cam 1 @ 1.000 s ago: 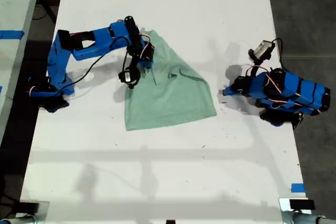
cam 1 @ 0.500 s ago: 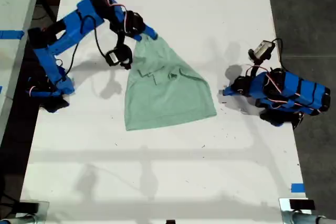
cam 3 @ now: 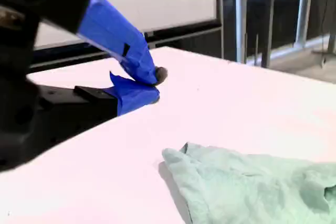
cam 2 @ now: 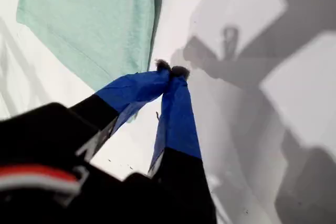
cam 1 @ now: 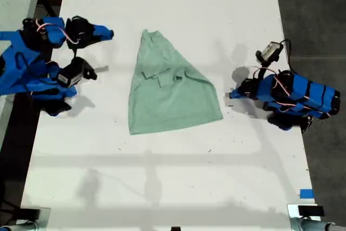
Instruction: Fold t shirt
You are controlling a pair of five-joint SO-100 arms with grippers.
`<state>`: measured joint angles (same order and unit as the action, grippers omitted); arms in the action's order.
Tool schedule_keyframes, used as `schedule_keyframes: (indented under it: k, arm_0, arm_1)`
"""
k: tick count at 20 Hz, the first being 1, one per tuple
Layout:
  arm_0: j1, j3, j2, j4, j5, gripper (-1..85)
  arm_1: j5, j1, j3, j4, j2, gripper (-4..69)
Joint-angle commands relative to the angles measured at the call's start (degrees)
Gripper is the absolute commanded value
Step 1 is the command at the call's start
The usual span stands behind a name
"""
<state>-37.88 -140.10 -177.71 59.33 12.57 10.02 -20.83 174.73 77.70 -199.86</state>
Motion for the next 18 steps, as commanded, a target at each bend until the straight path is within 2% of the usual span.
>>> schedule_keyframes:
  k: [1,3,5,7,9,10,15,16,18]
  arm_0:
    - [6.0,-20.7,-20.5,-5.2,-2.7,0.0]
    - [8.5,-34.6,-28.5,-8.7,-1.2,1.1]
    - [6.2,-46.1,-28.4,-12.0,1.0,3.4]
    - [1.8,-48.5,-28.5,-7.6,-1.4,5.2]
    - [-2.7,-48.5,-28.4,-5.3,-5.3,3.2]
    - [-5.6,-48.5,-28.4,-2.2,-9.3,-0.3]
    - [-6.0,-48.5,-28.4,-1.9,-9.5,-0.3]
    - [-6.2,-48.5,-28.4,-1.9,-9.1,-0.3]
    - [-9.3,-48.4,-28.4,-3.8,1.3,-0.3]
  arm_1:
    - [1.1,-0.4,3.2,-1.1,-0.7,0.8]
    - [1.2,-0.8,3.2,-1.1,-0.7,0.8]
    - [1.0,-0.8,3.2,-1.1,-0.7,0.8]
    - [0.9,-1.0,3.2,-1.1,-0.7,0.9]
    - [0.7,-0.7,3.2,-1.1,-0.6,0.9]
    - [0.7,-0.7,3.2,-1.1,-0.6,0.9]
    - [0.5,-1.0,3.2,-1.1,-0.6,0.9]
    - [0.5,-1.0,3.2,-1.1,-0.6,0.9]
    - [0.9,-1.3,3.2,-1.1,-0.6,0.9]
